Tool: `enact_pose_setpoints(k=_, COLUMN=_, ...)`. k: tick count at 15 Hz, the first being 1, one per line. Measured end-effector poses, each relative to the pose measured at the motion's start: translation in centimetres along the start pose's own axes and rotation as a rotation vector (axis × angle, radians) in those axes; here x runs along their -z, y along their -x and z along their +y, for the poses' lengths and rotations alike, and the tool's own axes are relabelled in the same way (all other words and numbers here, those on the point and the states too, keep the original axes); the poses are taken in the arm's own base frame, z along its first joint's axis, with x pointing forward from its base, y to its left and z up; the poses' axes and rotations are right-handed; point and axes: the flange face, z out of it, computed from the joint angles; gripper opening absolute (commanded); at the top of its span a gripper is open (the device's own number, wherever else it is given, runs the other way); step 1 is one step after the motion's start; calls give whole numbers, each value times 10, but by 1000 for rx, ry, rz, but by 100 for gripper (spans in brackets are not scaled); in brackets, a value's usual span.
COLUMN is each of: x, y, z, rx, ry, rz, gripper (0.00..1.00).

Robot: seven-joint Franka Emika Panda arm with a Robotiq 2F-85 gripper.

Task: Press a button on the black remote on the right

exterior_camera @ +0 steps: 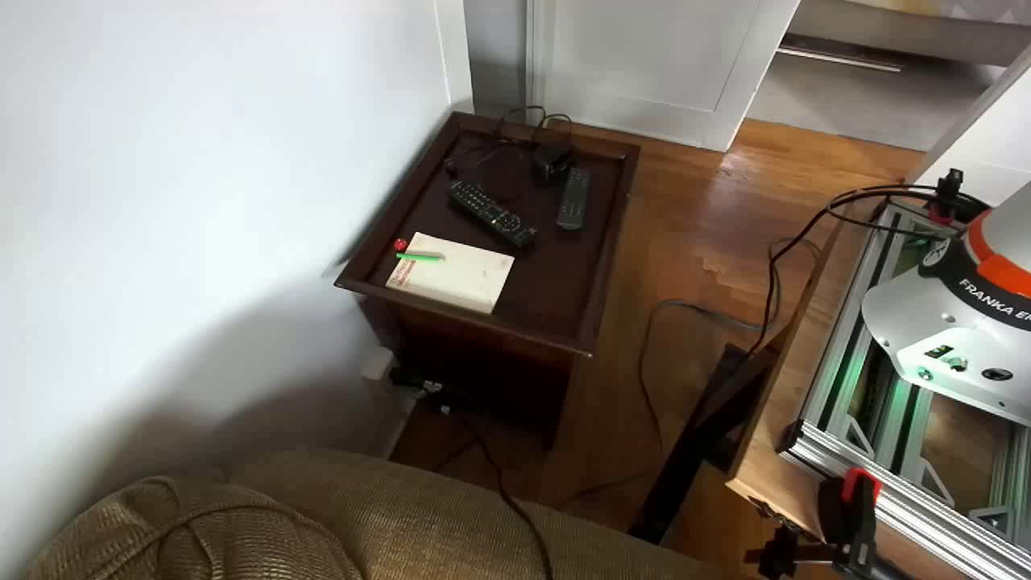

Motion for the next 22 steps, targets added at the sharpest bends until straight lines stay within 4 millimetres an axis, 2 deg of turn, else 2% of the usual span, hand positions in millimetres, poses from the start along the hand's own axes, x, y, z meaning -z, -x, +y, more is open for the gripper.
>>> enact_pose_setpoints(k=14, x=-3, y=-3, z=0, rx=-4, ry=-4, rz=-8, gripper=100)
enact_pose_setpoints(k=17, x=-26, y=-18, z=-3, rx=-37, ry=-30, rz=-41, gripper=100)
enact_pose_setpoints(k=22, x=-98, y=-59, z=-10, rx=-198, ry=-85, rz=-96, gripper=100)
